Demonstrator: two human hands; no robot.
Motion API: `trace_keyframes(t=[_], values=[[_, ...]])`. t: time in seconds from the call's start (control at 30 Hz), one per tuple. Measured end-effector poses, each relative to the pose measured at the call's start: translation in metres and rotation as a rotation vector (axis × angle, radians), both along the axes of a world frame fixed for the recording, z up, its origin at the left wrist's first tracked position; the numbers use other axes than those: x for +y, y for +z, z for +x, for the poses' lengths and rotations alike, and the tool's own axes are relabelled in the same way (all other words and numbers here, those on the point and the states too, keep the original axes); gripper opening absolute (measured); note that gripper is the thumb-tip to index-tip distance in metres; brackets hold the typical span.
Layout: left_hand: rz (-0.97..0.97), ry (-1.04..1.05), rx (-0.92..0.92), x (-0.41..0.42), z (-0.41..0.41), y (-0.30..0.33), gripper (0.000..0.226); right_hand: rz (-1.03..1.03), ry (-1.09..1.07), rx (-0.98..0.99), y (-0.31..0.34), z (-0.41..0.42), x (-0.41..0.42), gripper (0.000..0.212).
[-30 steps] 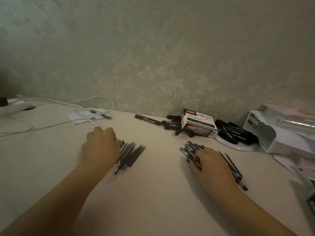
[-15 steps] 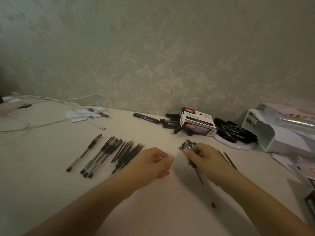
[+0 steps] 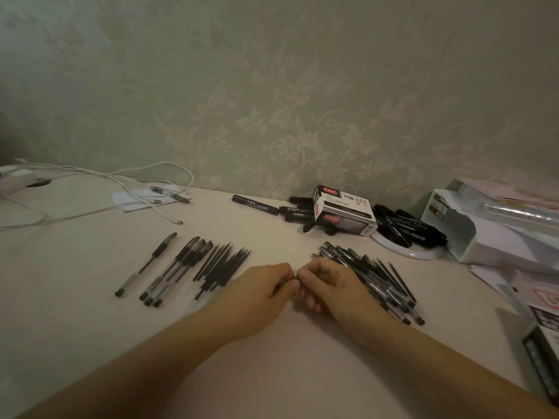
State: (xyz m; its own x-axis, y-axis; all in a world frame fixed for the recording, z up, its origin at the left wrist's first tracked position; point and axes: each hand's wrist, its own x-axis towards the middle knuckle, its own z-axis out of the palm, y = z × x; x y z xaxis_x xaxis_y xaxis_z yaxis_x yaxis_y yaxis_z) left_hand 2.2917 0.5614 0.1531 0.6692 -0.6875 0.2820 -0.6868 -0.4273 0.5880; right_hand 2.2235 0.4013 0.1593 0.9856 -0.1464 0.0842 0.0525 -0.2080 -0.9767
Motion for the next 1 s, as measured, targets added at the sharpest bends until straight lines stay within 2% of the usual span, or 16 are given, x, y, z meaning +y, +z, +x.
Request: trace_keyframes(t=[0.17, 0.3, 0.37, 0.47, 0.53, 0.6, 0.73, 0.87, 1.0], values=[[0.104, 0.054, -0.237, -0.004, 0.004, -0.004, 0.018, 0.011, -0.092, -0.070, -0.009, 0.003, 0.002, 0.017], [0.093, 0.204, -0.258, -0.009, 0.005, -0.008, 0.055, 0.102, -0.154, -0.095, -0.013, 0.003, -0.003, 0.019], [0.108, 0.218, -0.258, -0.009, 0.003, -0.009, 0.058, 0.116, -0.178, -0.108, -0.014, 0.004, -0.004, 0.016], [0.092, 0.206, -0.218, -0.009, 0.003, -0.006, 0.043, -0.018, -0.232, -0.160, -0.013, 0.004, -0.007, 0.002], [0.052, 0.209, -0.156, -0.009, 0.004, -0.005, 0.028, -0.250, -0.302, -0.197, -0.014, 0.003, -0.012, 0.007], [0.002, 0.202, -0.121, -0.009, 0.005, -0.004, 0.022, -0.496, -0.330, -0.209, -0.015, 0.002, -0.013, 0.009], [-0.025, 0.142, -0.129, -0.009, 0.001, -0.002, 0.014, -0.779, -0.242, -0.239, -0.021, 0.002, -0.008, 0.008], [-0.017, 0.124, -0.157, -0.010, -0.001, 0.001, 0.011, -0.794, -0.230, -0.262, -0.022, 0.004, -0.008, 0.009], [-0.053, 0.115, -0.150, -0.007, -0.001, 0.003, 0.010, -0.588, -0.308, -0.339, -0.016, 0.006, -0.008, 0.013]])
